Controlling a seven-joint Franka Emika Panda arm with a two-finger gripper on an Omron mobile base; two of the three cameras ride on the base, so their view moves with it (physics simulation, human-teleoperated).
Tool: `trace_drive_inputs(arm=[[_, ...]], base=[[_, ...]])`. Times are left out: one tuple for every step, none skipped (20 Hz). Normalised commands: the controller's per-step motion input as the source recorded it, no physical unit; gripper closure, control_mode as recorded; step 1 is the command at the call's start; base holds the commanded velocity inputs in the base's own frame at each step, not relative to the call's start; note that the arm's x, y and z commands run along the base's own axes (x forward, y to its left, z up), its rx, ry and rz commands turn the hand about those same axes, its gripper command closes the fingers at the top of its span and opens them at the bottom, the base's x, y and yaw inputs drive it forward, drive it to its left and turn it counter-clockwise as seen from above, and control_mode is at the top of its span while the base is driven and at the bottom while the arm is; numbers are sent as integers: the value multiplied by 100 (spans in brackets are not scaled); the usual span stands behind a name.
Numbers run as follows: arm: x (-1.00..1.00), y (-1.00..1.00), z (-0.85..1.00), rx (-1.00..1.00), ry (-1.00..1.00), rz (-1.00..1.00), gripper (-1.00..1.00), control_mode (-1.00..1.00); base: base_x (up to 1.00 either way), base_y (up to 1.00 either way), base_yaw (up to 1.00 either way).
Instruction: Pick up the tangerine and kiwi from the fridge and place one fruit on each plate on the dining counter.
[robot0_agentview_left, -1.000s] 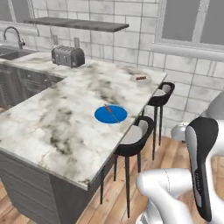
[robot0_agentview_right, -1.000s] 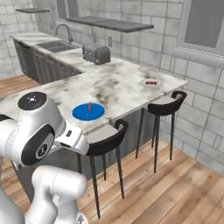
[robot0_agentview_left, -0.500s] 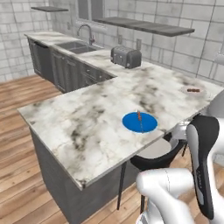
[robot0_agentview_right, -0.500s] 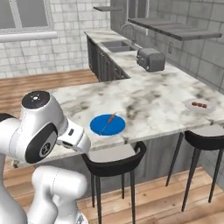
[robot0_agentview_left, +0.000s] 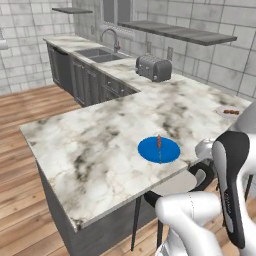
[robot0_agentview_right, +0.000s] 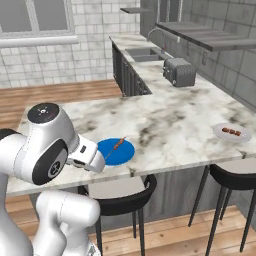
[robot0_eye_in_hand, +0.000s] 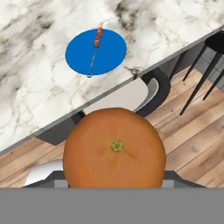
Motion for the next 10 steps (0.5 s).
trace_drive_inputs(arm=[[0,0,0,0,0,0,100,100],[0,0,0,0,0,0,100,100],[0,0,0,0,0,0,100,100],[0,0,0,0,0,0,100,100],[0,0,0,0,0,0,100,100],[0,0,0,0,0,0,100,100],[0,0,0,0,0,0,100,100],[0,0,0,0,0,0,100,100],[0,0,0,0,0,0,100,100],[0,0,0,0,0,0,100,100]], base=[[34,0,-1],[20,0,0],[23,0,0],[31,0,0],[56,0,0],[69,4,0],[56,0,0],[24,0,0],[0,0,0],[0,0,0]])
